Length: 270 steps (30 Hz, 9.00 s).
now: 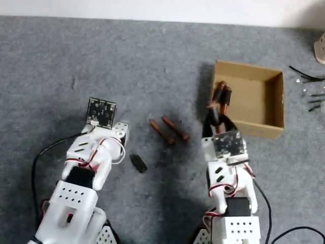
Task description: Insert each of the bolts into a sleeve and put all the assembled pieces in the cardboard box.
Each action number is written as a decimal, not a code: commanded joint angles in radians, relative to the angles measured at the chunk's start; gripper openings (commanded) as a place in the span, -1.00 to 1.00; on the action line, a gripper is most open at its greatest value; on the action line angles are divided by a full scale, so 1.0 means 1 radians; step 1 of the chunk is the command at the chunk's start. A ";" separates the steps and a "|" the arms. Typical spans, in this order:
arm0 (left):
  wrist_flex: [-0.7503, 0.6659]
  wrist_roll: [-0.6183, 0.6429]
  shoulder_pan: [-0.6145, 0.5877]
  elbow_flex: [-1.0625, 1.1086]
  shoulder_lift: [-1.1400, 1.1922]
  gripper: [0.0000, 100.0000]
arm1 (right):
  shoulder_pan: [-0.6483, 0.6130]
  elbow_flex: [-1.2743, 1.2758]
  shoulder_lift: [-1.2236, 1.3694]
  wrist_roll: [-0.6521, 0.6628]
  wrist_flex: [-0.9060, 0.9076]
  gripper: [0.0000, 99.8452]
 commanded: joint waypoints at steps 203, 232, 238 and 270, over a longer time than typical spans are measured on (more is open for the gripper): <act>0.063 -0.330 0.145 -0.004 0.042 -0.98 | -0.140 0.007 -0.197 -0.164 0.357 -0.99; -0.035 -0.621 0.291 -0.254 0.723 -0.98 | -0.142 0.058 -0.196 -0.164 0.352 -0.99; 0.110 -0.709 0.334 -0.456 0.734 -0.98 | -0.142 0.059 -0.196 -0.163 0.352 -0.99; 0.345 -0.948 0.332 -0.977 1.319 -0.74 | -0.139 0.061 -0.196 -0.161 0.298 -0.99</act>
